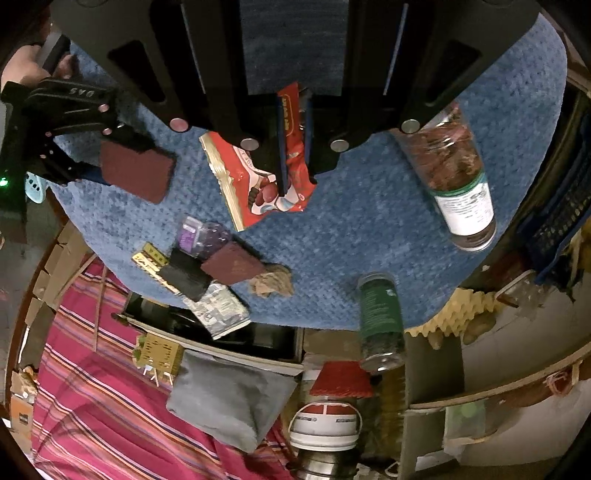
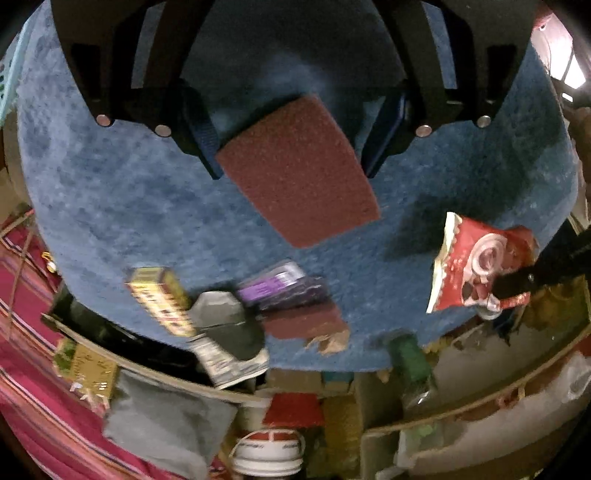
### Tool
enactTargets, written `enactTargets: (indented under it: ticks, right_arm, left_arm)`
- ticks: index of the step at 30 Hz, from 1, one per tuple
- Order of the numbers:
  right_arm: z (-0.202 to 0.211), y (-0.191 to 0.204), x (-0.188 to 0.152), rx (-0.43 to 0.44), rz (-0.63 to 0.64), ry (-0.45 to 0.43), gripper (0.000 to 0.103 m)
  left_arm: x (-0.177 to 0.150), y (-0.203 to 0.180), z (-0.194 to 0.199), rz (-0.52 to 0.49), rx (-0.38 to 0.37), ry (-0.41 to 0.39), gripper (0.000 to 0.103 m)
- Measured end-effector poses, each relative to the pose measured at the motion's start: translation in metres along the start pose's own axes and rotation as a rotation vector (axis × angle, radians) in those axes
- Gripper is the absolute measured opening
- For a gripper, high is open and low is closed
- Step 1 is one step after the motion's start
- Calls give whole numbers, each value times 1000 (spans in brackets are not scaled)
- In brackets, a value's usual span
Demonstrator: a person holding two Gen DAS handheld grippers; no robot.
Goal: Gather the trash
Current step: 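Carry the red wrapper and brown pad over the basket and open both tools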
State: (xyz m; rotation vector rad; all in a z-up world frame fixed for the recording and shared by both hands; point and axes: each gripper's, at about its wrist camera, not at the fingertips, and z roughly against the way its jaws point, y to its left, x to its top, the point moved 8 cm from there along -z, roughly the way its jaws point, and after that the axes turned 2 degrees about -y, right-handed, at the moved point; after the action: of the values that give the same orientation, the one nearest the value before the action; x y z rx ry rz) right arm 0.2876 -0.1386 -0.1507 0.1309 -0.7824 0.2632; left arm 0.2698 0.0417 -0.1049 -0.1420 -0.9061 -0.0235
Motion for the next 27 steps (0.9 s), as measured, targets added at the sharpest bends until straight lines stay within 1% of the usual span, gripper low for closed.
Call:
enactTargets:
  ticks: [4,11,13,19,26,27]
  right_arm:
    - [24,-29,-1,-45,-23,-33,75]
    - [70,-92,-12,-177,-70,-75,75]
    - [84,-112,-17,-221,-103,-85,75]
    - [126,-162,-32,-316,-192,-131,75]
    - [181,-230,-64,-442,-289,-171,75]
    - [190,-242,-70,-462,-308,-175,75]
  left_arm:
    - [4,-22,1,-15,-26,-10,6]
    - [11,-78,0,-67,-87,-21,6]
    - [12,-99,0,-91,-103,-27,6]
    - [18,-158,1,-145,-152,-45,6]
    - [17,-235,0,-221,-227,-44,6]
    - [16,-251,-1,-238,-240,-44,6]
